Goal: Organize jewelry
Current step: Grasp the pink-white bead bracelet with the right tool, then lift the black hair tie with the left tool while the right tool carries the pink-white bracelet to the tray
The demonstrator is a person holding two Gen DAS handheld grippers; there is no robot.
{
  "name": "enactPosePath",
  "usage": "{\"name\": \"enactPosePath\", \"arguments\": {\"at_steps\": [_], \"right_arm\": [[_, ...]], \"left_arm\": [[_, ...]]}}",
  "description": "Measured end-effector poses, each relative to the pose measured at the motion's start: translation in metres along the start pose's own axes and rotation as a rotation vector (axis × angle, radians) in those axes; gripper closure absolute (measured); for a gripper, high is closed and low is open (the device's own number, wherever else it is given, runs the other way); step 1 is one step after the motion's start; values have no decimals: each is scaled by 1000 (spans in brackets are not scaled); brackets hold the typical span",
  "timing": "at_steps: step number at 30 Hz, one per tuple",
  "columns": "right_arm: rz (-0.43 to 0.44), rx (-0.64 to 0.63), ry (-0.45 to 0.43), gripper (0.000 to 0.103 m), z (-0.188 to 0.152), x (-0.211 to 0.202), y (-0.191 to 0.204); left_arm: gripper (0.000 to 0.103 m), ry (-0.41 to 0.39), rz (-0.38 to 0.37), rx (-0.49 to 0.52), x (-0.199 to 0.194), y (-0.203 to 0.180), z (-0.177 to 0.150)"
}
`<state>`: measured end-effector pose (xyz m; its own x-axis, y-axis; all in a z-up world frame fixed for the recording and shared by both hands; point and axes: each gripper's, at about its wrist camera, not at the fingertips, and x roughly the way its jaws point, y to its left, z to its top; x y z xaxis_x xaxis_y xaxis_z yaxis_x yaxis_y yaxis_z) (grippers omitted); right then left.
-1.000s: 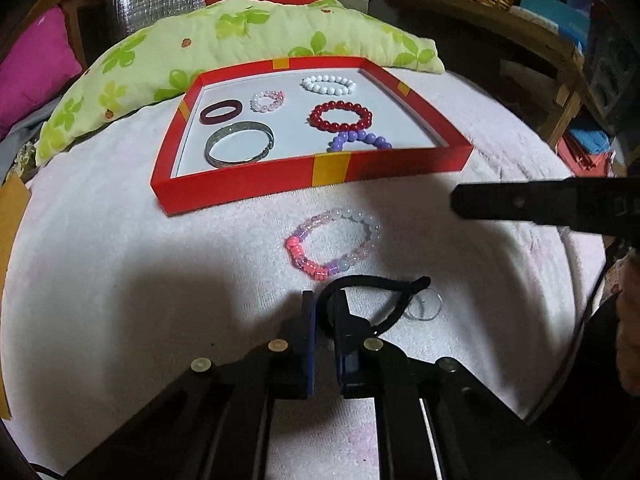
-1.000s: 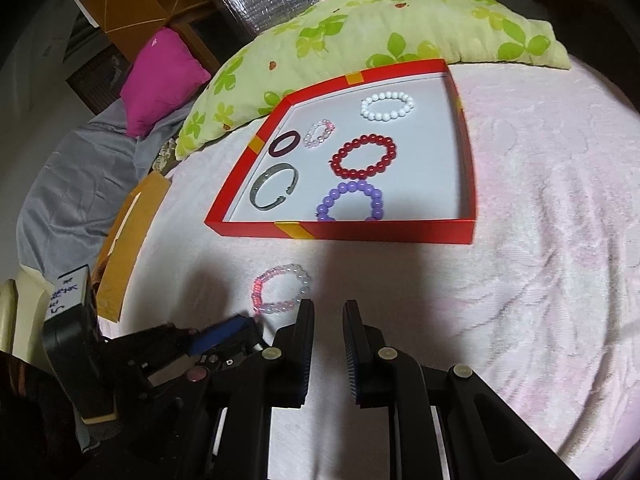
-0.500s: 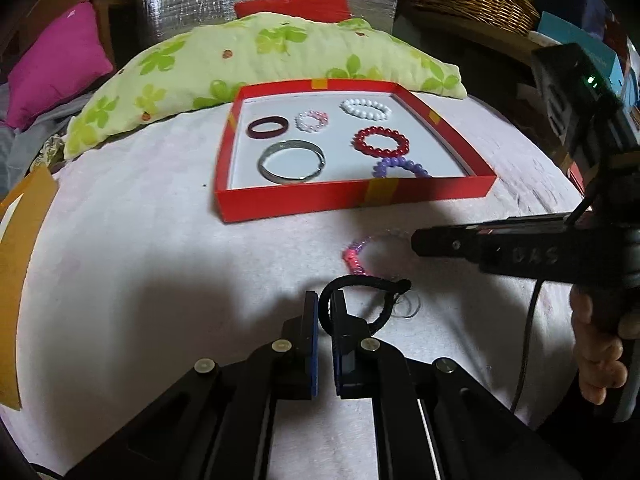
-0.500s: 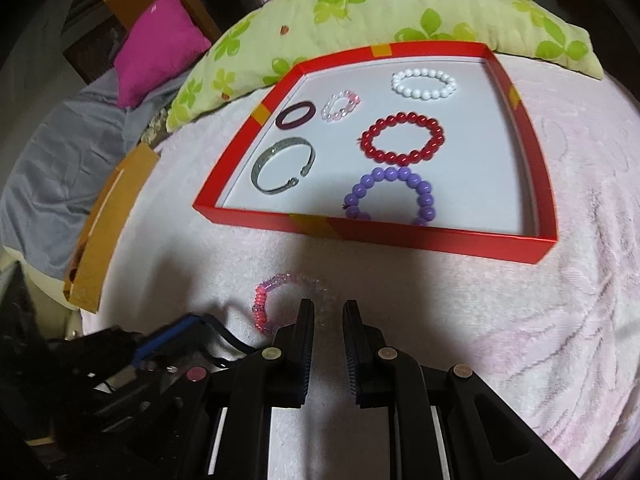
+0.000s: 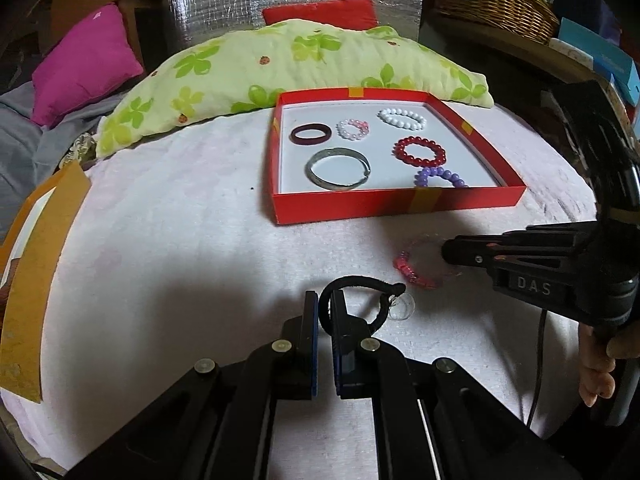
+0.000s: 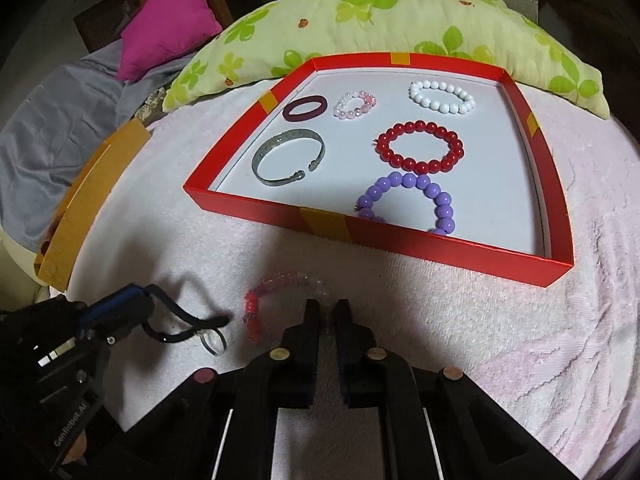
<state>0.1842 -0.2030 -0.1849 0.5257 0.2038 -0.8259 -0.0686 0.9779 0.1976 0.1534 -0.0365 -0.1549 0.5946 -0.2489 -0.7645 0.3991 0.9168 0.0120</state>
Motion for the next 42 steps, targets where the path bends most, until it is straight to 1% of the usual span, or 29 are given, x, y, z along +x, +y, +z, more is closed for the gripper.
{"name": "enactPosePath", "arguments": {"at_steps": [2,7,10,13,17,23,28,34,42], "right_arm": [[-4,-6,-7,94,-1,-3,0],[23,17,-43,94,-4,-20,-6],[48,30,-65,94,-4,-30,-9],[95,46,-84,94,-6,-43,-13],[122,72,-104,94,-8,-52,-20],[114,101,-103,94,-7,-53,-27],[149,92,-140,94,-8,-68,-27],[185,127,-166,94,-10,-84,-41],[257,171,-206,94,-8,-102,-54]], "left_arm": [[97,-5,3,-1,-1,1,0],[97,-20,9,-6,-5,3,2],[97,-22,10,-10,-5,3,3],[97,-25,14,-11,-5,3,4],[97,-24,10,-17,-5,3,5],[97,-50,-7,-14,-13,3,9],[97,-69,9,-13,-20,-1,18],[97,-109,21,-27,-30,-3,33],[97,-136,14,-41,-40,11,42]]}}
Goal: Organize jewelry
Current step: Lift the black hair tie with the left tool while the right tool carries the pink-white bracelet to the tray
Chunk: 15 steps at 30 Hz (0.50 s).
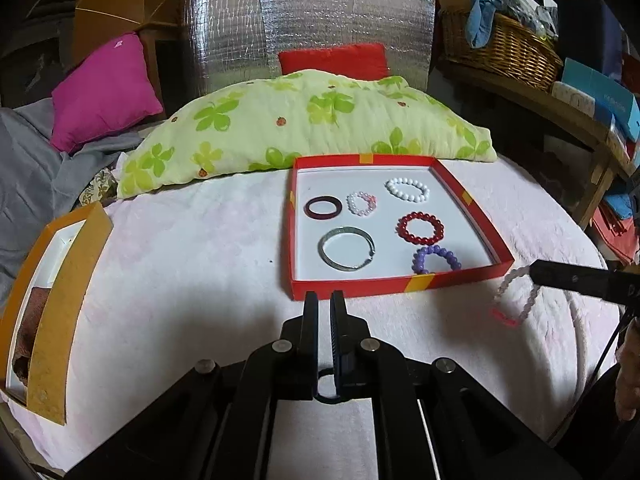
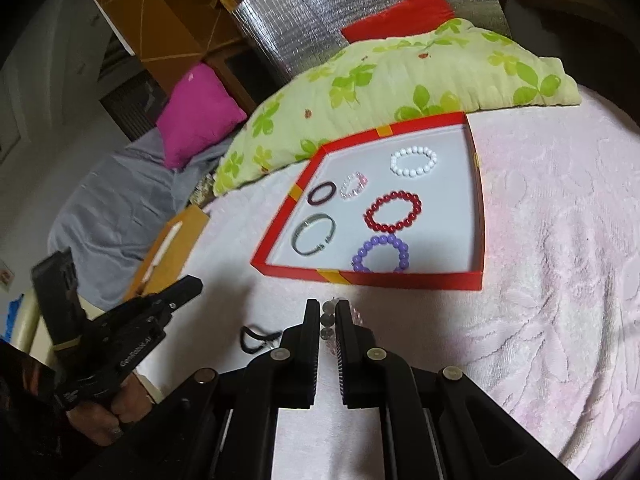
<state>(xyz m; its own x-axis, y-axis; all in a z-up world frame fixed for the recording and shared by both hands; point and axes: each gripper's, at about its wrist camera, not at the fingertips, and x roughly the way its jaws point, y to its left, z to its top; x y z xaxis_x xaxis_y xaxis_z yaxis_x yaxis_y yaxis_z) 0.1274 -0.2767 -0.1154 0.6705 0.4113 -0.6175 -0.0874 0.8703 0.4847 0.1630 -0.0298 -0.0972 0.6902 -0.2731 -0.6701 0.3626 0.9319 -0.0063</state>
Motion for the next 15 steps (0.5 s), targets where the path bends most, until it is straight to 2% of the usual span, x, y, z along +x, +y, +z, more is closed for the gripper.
{"name": "enactPosePath", "arguments": {"at_steps": [3,6,7,8,9,10,11,12,15], "right_arm": [[15,2,-8,94,3,-2,0],[19,-2,28,94,-1,7,0],[16,-3,38,94,-2,9,-1],[11,-5,45,94,-3,11,-1],[8,-4,47,94,-4,12,-2],[7,-1,46,94,-4,11,-2],[6,2,43,94,-4,11,-2],[5,5,40,94,-3,11,-2],[1,-3,45,94,-5,13,0]], "left_arm": [[97,14,-20,-5,1,7,-2],[97,54,-48,9,8,8,-11],[92,90,-61,13,15,6,-16],[80,103,-69,14,18,3,-20],[73,112,-92,27,23,-1,-24],[55,122,-93,52,27,-7,-27],[43,128,-80,70,29,-10,-30],[43,130,-64,89,33,-15,-32],[39,160,-94,118,47,-26,-36]]}}
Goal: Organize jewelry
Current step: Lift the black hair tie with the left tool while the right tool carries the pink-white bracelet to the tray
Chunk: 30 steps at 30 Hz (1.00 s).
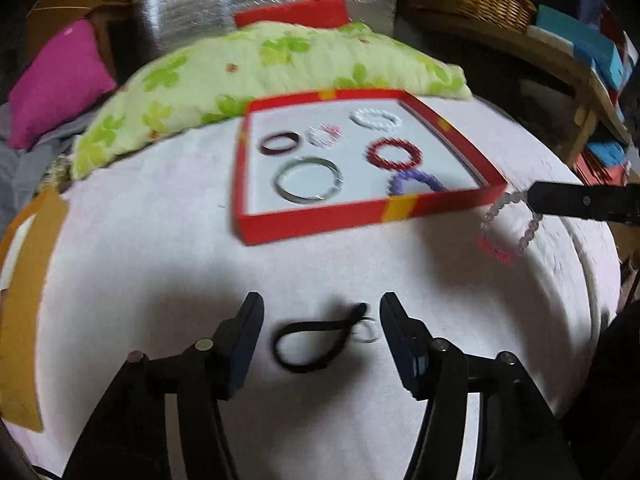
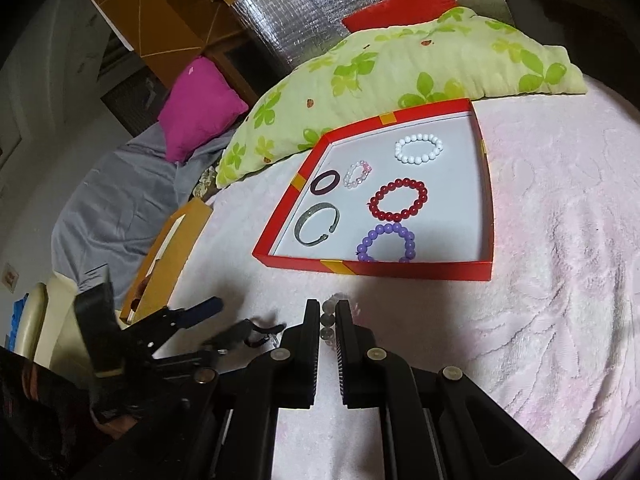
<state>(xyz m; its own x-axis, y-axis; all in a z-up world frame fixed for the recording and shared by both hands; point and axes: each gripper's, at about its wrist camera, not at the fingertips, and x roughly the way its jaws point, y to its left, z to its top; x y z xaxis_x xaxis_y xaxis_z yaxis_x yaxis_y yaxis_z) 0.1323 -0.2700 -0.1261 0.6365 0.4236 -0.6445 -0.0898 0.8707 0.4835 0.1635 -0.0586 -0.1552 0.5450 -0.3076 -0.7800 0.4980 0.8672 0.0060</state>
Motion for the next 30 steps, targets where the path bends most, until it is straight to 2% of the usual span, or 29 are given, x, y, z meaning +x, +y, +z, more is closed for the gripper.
{"name": "enactPosePath", "arguments": {"at_steps": [4,6,8,10,14,24,30], "right_arm": [[-9,-1,6,94,-1,2,1],[-8,1,3,94,-1,1,0],[-11,-1,-3,94,-1,0,0],[-9,2,-7,94,0,-1,0],[-6,2,-16,94,0,-3,0],[14,2,-54,94,3,-9,4],[31,15,-99,94,9,-18,3]], "left_arm": [[39,82,27,17,22,-4,-7],[46,78,14,0,22,-2,-11],[83,74,-7,10,20,-1,-10],[94,72,-15,-7,19,3,-11],[98,44,-18,-26,13,7,-8],[98,-66,-46,-54,-20,14,6],[98,-160,-74,-63,-45,15,22]]}}
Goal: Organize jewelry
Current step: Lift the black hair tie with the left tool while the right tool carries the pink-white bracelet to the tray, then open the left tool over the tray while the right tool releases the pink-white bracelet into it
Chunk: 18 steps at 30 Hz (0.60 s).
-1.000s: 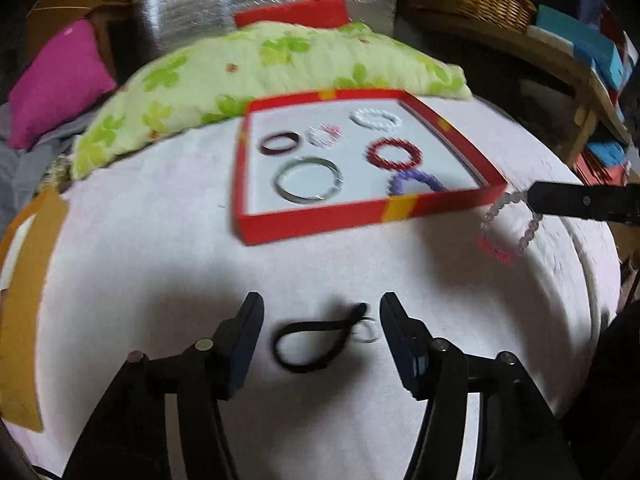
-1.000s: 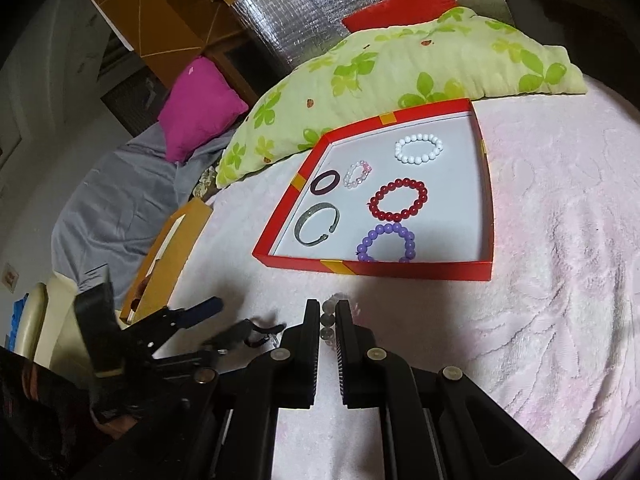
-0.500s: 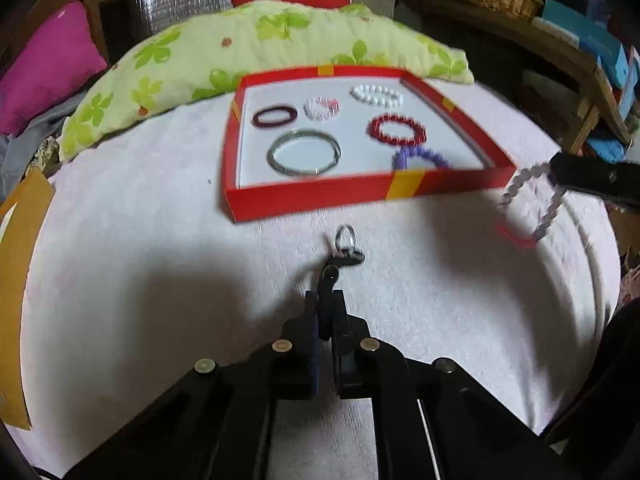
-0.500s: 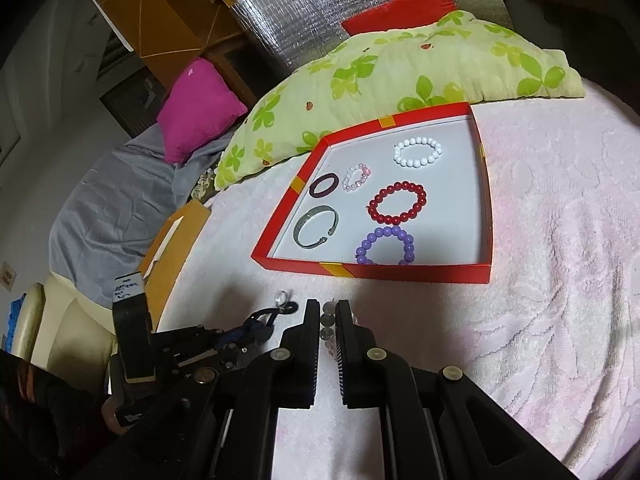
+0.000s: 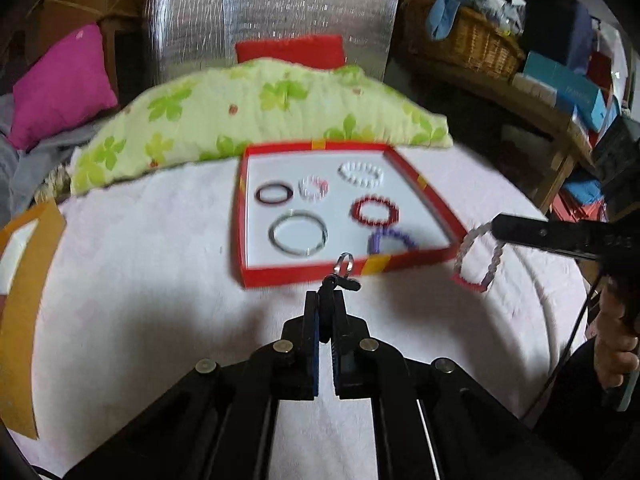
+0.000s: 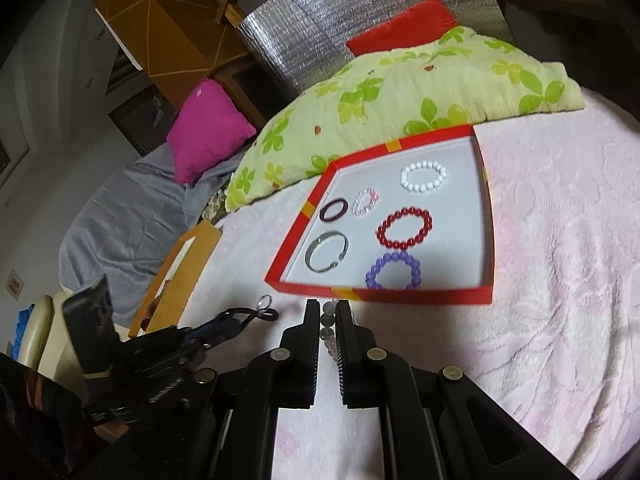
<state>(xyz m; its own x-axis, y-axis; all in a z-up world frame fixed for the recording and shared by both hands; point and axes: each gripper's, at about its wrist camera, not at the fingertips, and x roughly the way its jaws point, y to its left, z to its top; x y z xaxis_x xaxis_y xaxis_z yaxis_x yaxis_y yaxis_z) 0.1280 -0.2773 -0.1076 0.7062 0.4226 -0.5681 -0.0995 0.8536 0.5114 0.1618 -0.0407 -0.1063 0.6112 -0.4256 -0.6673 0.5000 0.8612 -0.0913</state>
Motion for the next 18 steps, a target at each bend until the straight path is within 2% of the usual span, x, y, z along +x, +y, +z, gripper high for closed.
{"name": "enactPosePath", "arguments": {"at_steps": [11,18], "right_arm": [[-13,36,-41,94,47,12,-16],[-21,77,-26,94,99,56,-33]], "left_arm": [[98,-44,32,23,17,-3,54],[98,-41,39,2,62,19,99]]}}
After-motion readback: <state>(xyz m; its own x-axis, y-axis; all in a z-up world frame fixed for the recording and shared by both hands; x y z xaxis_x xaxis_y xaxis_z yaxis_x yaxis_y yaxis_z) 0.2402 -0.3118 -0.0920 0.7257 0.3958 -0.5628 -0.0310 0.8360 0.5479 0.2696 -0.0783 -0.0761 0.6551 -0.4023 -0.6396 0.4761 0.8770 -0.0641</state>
